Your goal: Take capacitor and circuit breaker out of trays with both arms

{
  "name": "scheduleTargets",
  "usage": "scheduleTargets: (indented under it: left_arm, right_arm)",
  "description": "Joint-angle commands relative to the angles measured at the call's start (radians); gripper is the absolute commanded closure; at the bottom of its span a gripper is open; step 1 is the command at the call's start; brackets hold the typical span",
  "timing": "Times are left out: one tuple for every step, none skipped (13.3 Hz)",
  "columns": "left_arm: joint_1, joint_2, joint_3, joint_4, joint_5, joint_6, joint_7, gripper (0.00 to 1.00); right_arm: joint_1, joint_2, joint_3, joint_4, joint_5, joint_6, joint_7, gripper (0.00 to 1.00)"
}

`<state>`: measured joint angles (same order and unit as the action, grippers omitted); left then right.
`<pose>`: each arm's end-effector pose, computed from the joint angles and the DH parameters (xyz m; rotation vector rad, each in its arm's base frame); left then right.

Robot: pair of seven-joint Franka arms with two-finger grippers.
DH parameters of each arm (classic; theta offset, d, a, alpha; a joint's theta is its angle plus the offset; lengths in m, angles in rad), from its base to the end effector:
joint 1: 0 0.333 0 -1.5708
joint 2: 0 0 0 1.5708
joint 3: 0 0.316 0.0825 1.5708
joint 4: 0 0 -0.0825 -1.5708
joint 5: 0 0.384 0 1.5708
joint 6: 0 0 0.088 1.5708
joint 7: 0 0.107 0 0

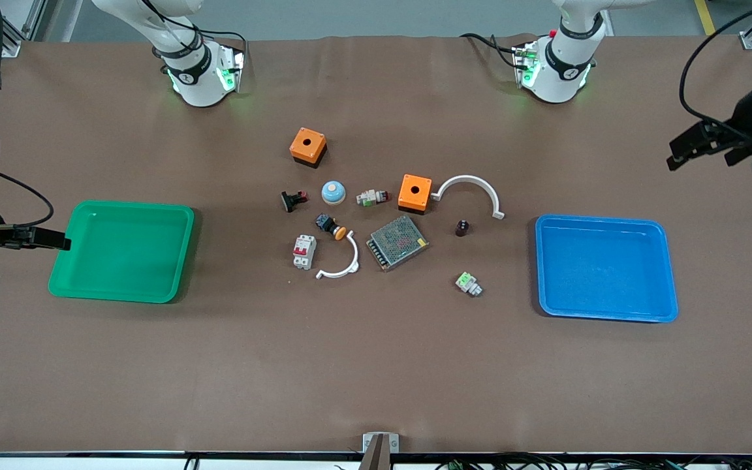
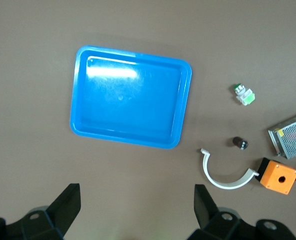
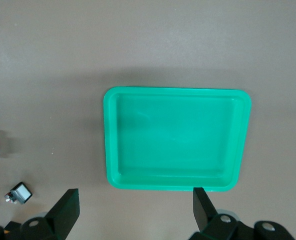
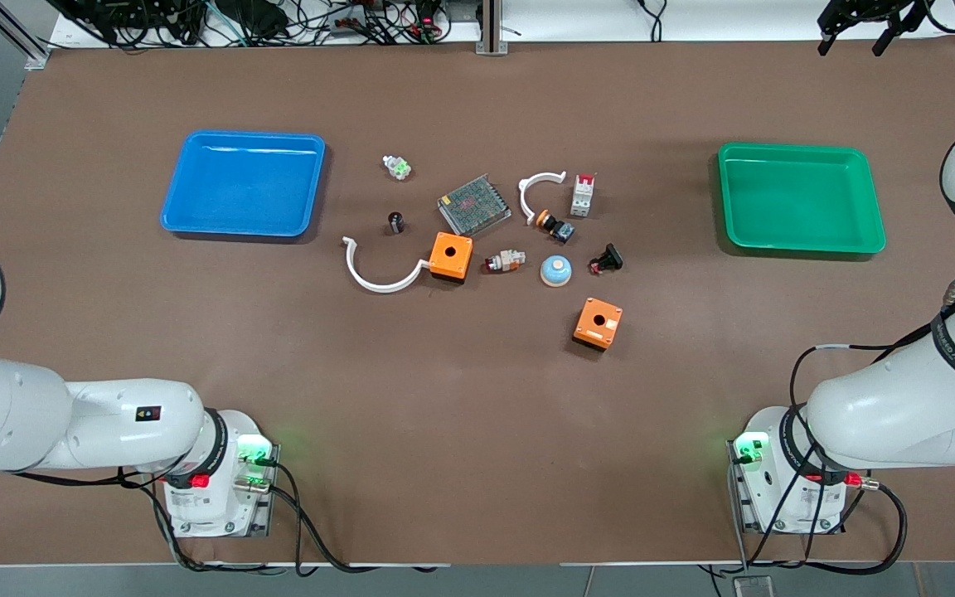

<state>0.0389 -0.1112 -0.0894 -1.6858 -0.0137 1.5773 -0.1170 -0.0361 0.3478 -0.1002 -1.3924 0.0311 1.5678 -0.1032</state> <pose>0.5188 -0.0303 0.6302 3.1359 0.1053 0.0030 0.6414 -0.0750 0.4989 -3.1130 0.0508 0.2651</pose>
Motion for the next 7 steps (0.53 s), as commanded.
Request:
scheduleTargets:
  left_arm:
    - [-0.034,-0.068,0.003,-0.071,0.043,0.007,0.008,0.00]
    - [-0.033,-0.073,0.000,-0.071,0.046,0.007,-0.004,0.00]
    - [-0.033,-0.073,-0.003,-0.071,0.046,0.007,-0.004,0.00]
    - [-0.033,-0.067,-0.003,-0.068,0.053,0.009,0.000,0.00]
    - [-0.034,-0.064,-0.010,-0.068,0.069,0.013,0.000,0.00]
    - [-0.034,-0.061,-0.021,-0.068,0.075,0.019,-0.001,0.00]
    - [-0.034,-0.055,-0.021,-0.068,0.075,0.024,-0.001,0.00]
  right_arm:
    - [0.007,-0.058,0.008,-0.031,0.000,-0.028,0.005,0.00]
    - [0.012,-0.093,0.008,-0.063,-0.002,-0.022,0.004,0.00]
    - [0.013,-0.122,0.007,-0.089,-0.005,-0.022,-0.003,0.00]
    - [0.013,-0.151,0.007,-0.112,-0.008,-0.022,-0.004,0.00]
    - [0.013,-0.179,0.007,-0.135,-0.010,-0.018,-0.006,0.00]
    - [0.013,-0.196,0.007,-0.149,-0.013,-0.018,-0.007,0.00]
    - [0.013,-0.211,0.007,-0.158,-0.014,-0.018,-0.015,0.00]
